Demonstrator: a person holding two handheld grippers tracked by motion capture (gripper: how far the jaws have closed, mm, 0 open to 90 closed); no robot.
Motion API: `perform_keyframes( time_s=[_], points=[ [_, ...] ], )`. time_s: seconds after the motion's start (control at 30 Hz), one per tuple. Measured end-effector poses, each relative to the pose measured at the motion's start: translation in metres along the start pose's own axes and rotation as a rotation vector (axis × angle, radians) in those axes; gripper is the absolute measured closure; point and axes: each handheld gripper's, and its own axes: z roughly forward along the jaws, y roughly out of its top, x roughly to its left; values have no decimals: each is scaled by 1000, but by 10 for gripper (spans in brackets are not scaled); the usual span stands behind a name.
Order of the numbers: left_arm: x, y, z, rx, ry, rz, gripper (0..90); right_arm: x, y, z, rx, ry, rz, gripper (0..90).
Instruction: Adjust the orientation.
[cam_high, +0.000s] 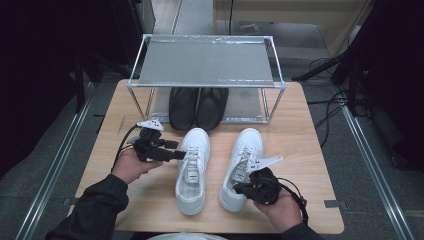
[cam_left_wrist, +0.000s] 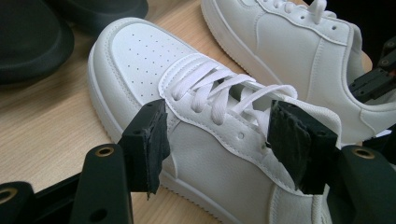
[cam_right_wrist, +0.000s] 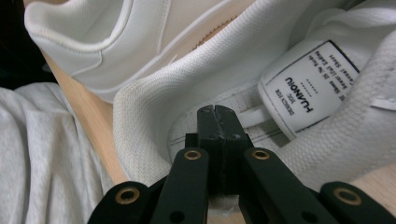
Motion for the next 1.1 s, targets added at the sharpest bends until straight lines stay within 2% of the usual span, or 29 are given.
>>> perform_keyframes(
  time_s=[0.13, 0.23, 0.3, 0.4, 0.5, 0.57, 0.6, 0.67, 0.8, 0.93, 1.0, 1.1],
  points=[
    [0, 0, 0, 3, -3, -5, 387, 0, -4, -6, 14, -20, -9, 900],
    [-1, 0, 0, 7, 1, -4, 388, 0, -3, -9, -6, -24, -4, 900],
    [-1, 0, 1, 5, -2, -1, 388, -1, -2, -12, -40, -32, 1, 882],
    [-1, 0, 1, 7, 0, -1, 388, -2, 1, -23, -132, -41, 16, 865],
    [0, 0, 1, 12, 0, -1, 388, -3, 4, -35, -211, -81, 22, 858],
    [0, 0, 1, 13, 0, 0, 388, -4, 4, -41, -257, -112, 39, 822],
    [0, 0, 1, 12, 0, 3, 388, -5, 4, -42, -274, -129, 46, 771],
    [-1, 0, 0, 11, 0, 4, 392, -7, 3, -41, -273, -177, 53, 651],
    [0, -1, 0, 9, 2, 10, 404, -12, 1, -30, -232, -208, 114, 524],
    [-1, -2, 1, 10, 6, 21, 438, -16, 1, -16, -181, -273, 154, 461],
    [0, -2, 0, 10, 4, 24, 461, -16, 1, -10, -167, -306, 149, 471],
    [1, -3, -1, 8, 12, 23, 489, -19, 3, -7, -166, -306, 153, 488]
  ],
)
